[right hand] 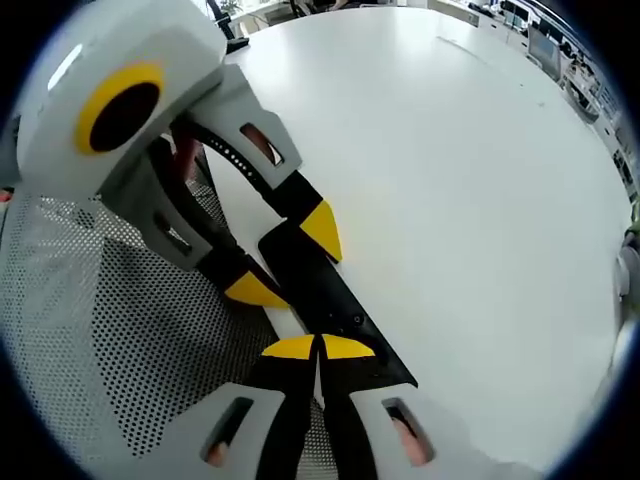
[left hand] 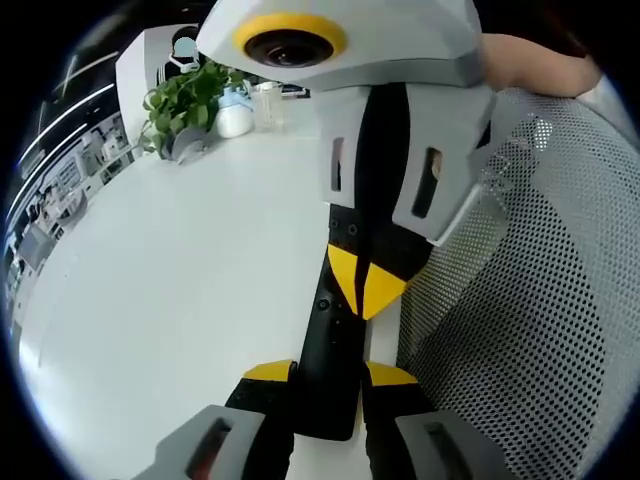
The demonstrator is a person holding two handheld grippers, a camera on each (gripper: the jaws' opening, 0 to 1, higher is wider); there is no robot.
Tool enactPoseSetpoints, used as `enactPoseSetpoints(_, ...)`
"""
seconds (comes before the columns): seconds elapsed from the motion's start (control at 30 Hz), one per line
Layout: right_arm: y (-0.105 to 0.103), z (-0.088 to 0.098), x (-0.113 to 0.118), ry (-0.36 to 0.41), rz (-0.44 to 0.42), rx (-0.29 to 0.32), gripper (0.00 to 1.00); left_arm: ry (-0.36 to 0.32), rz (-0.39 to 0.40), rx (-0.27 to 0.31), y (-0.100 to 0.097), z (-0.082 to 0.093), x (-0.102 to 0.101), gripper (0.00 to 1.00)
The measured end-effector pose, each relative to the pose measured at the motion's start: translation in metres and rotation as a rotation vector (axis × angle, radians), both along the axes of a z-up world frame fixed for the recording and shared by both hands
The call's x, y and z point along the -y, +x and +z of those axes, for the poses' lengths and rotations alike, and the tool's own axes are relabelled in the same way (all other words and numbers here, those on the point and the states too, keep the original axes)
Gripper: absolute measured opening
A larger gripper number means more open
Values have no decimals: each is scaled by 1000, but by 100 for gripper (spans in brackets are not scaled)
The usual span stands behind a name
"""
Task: Press the specified remote control buttons in sequence, fully releasing each button before pressing the next.
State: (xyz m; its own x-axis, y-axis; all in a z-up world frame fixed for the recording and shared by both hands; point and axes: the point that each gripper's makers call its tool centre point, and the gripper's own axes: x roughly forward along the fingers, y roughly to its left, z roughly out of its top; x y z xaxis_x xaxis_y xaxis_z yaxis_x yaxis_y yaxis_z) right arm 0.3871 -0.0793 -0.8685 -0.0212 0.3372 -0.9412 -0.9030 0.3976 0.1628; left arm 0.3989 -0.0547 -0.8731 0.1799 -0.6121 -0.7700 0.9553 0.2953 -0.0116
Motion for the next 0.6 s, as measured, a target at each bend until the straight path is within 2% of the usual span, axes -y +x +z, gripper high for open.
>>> enactPoseSetpoints(0.1,0,0,0,-4,14,13,0,1,0,1,0,0,0,25)
enactPoseSetpoints(0.6,1,-1,0,16,-21,-10,0,-2,2,1,0,0,0,26)
